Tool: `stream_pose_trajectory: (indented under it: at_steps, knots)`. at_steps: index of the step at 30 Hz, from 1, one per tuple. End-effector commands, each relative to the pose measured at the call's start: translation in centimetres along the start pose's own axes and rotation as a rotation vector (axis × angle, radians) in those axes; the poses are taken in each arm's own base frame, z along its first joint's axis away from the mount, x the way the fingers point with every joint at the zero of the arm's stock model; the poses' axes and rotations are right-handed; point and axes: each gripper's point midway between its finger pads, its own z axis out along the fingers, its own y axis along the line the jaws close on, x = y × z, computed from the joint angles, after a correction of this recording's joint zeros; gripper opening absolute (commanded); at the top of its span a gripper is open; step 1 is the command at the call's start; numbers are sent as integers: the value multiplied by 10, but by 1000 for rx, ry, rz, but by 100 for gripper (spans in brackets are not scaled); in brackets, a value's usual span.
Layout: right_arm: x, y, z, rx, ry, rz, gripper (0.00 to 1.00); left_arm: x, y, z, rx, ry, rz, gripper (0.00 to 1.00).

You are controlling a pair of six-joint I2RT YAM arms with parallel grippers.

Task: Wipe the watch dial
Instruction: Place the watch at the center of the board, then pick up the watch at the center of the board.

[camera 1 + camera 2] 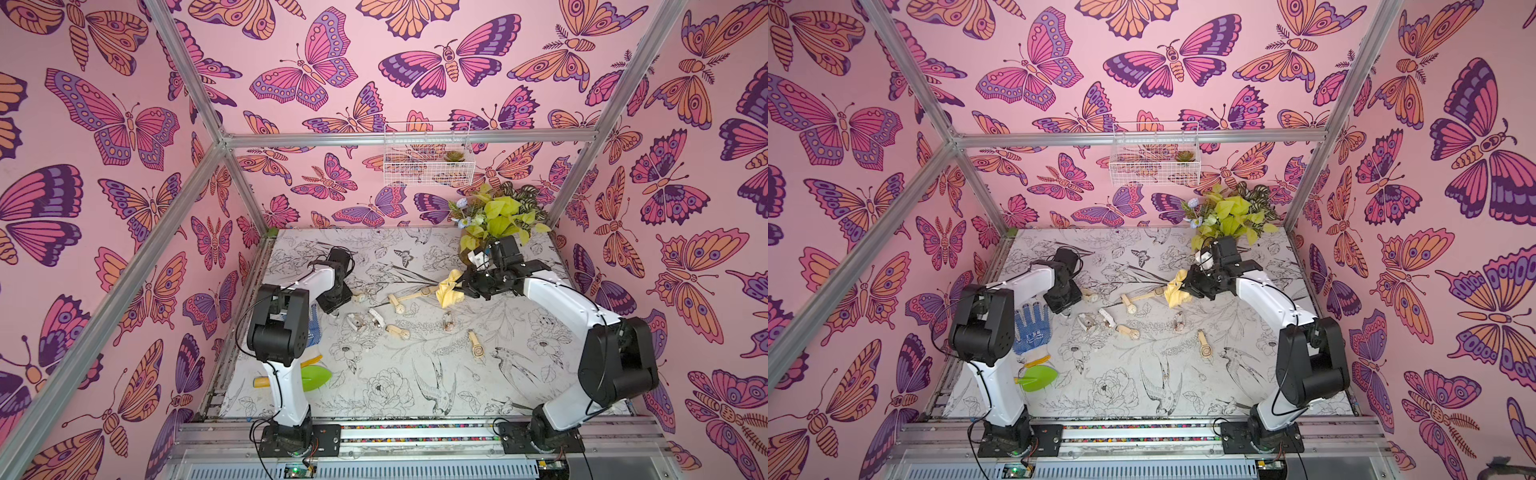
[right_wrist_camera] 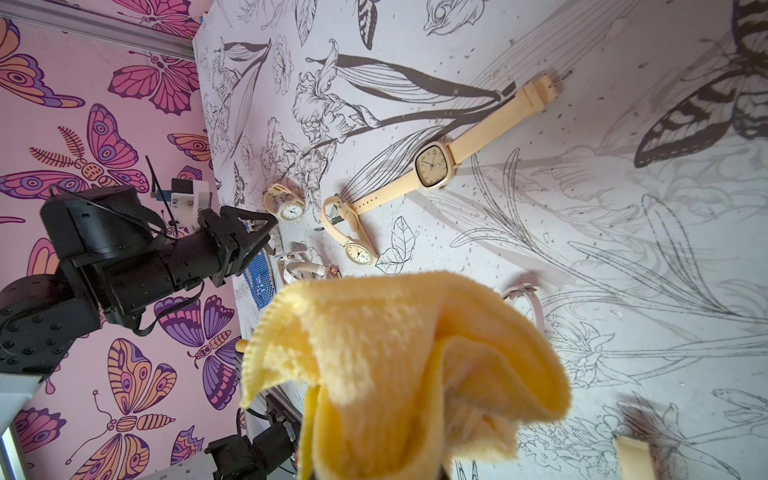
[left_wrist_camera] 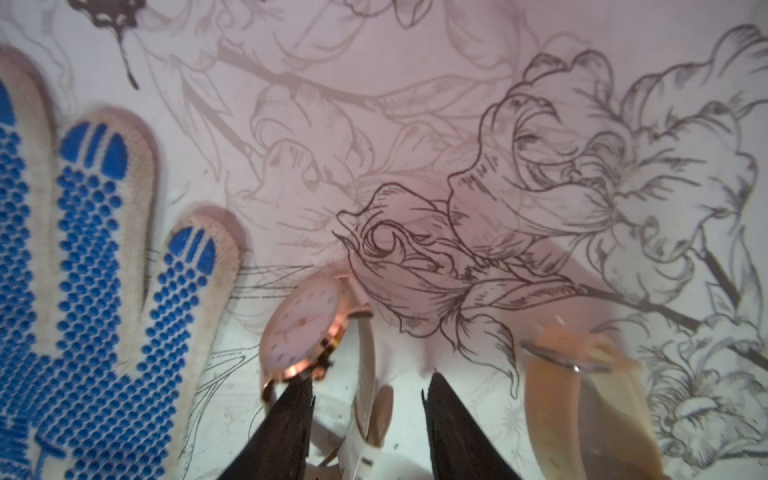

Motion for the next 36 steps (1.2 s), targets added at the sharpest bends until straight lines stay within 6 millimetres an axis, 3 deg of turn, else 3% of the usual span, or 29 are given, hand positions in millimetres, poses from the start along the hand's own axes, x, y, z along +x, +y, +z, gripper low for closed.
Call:
stream_pose_trajectory:
  at_steps: [1,10,14,17,25,28,30,36]
  knots:
    - [-12,11,-2,-41,-18,-14,0,-2,0,-24,40,-33,3,47]
    - [-13,11,-2,-44,-27,-14,0,-4,-6,-67,140,-84,27,47]
    - [-12,7,-6,-18,-42,-14,0,5,-20,-89,193,-99,99,48]
    - [-10,3,-10,3,-54,-10,0,20,-33,-102,232,-87,161,49]
    - [2,-17,-22,104,-82,-8,0,71,-58,-128,284,-38,308,72]
    - [5,-28,-29,166,-94,-4,0,90,-63,-135,288,-15,346,84]
    - [8,-34,-35,204,-107,-5,0,103,-66,-137,291,6,363,98]
    - [22,-54,-56,315,-141,-11,0,142,-83,-148,307,56,448,100]
